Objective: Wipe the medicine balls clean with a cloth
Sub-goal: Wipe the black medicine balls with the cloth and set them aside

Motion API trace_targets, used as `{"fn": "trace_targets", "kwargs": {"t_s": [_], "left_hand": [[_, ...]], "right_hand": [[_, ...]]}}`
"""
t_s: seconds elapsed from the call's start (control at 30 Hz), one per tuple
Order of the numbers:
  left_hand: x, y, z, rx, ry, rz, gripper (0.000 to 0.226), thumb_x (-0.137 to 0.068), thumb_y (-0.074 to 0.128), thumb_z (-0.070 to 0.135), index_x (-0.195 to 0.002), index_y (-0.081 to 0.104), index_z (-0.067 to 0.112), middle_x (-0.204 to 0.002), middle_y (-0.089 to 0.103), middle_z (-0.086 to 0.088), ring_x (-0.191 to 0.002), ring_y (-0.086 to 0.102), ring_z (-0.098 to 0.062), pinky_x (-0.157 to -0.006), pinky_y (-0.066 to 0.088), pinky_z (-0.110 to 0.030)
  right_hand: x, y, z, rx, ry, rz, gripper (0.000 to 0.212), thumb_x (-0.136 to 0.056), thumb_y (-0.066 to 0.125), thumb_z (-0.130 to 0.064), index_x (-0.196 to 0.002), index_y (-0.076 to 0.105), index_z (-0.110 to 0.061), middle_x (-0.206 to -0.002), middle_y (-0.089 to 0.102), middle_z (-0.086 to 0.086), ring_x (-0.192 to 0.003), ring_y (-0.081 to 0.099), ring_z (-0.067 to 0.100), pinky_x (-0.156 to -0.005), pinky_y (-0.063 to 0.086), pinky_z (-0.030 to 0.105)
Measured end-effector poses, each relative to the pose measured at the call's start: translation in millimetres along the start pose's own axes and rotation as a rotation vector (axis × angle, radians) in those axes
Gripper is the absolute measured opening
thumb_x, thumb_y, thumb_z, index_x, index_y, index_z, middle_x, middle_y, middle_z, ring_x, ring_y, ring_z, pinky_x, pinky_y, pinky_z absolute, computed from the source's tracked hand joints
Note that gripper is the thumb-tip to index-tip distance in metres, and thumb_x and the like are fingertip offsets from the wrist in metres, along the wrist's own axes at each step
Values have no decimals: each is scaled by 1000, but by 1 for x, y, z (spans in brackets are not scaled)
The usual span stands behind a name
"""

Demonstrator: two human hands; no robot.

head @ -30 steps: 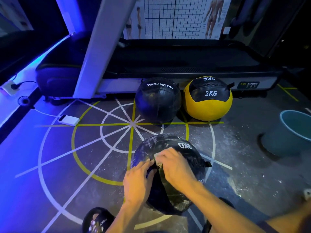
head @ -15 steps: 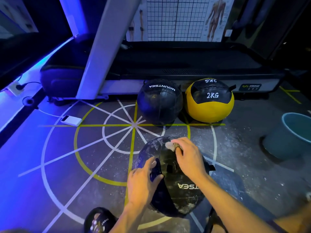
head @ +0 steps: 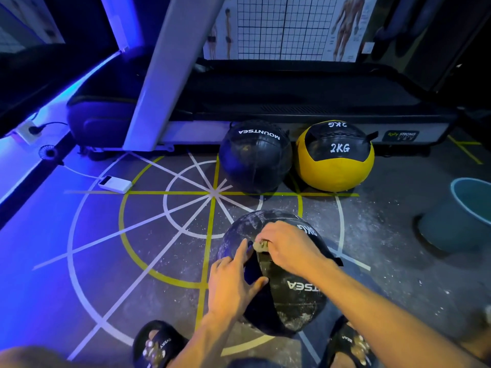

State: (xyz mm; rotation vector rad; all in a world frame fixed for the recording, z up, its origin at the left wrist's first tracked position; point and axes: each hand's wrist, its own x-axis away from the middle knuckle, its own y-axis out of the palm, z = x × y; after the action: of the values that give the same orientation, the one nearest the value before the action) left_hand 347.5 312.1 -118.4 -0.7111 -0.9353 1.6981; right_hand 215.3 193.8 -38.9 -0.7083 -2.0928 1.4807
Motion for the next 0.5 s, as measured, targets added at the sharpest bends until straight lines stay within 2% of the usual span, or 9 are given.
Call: {"fn": "trace_targets", "kwargs": {"t_s": [0.07, 0.17, 0.27, 0.33, 0.4, 0.43, 0.5], "left_hand": [[-3, 0, -4, 24, -12, -37, 105, -82, 65, 75, -162, 10, 34, -140, 60, 12, -123, 52, -15, -106, 34, -30], [-5, 2, -8, 87, -1, -85, 112, -78, 68, 75, -164, 13, 30, -153, 47, 18, -130, 42, -13, -109, 33, -30], [-3, 3, -7, 105, 2, -97, 110, -78, 77, 64, -164, 15, 33, -146, 50, 10, -128, 40, -13, -108, 35, -27], [-5, 2, -8, 122, 3, -115, 111, -79, 80, 58, -163, 13, 34, -145, 51, 9, -127, 38, -12, -109, 33, -27], [-8, 2, -7, 155, 13, -151, 114, -80, 81, 52, -164, 7, 31, -153, 45, 16, -126, 36, -11, -110, 30, -27], [-9, 1, -7, 171, 14, -153, 115, -81, 81, 49, -164, 3, 29, -156, 43, 19, -126, 37, -11, -109, 28, -26], [-11, -3, -6, 199, 1, -162, 114, -83, 80, 39, -165, 1, 27, -154, 47, 14, -130, 38, -16, -105, 26, -26]], "right_hand": [[3, 9, -7, 31, -8, -32, 25, -96, 58, -11, -108, 71, -28, -110, 64, -3, -104, 61, 20, -92, 55, 41], [27, 16, -8, 94, -144, -208, 12, -95, 60, -20, -93, 71, -26, -98, 59, -2, -92, 60, 21, -85, 56, 41], [35, -5, 0, 136, -173, -339, 21, -94, 53, -23, -93, 74, -25, -94, 66, -5, -92, 60, 22, -86, 54, 43], [26, -18, 6, 73, -109, -230, 22, -94, 51, -20, -87, 71, -26, -92, 67, -10, -92, 59, 17, -86, 54, 41], [15, -20, 7, -25, -17, 15, 22, -99, 51, -21, -93, 70, -30, -101, 66, -15, -101, 54, 10, -93, 51, 34], [10, -15, 5, -54, 29, 86, 22, -101, 51, -19, -94, 69, -30, -105, 65, -15, -103, 51, 9, -95, 49, 33], [7, -2, -5, -29, 35, 44, 27, -99, 49, -11, -89, 61, -33, -104, 63, -12, -102, 51, 13, -95, 50, 35]]}}
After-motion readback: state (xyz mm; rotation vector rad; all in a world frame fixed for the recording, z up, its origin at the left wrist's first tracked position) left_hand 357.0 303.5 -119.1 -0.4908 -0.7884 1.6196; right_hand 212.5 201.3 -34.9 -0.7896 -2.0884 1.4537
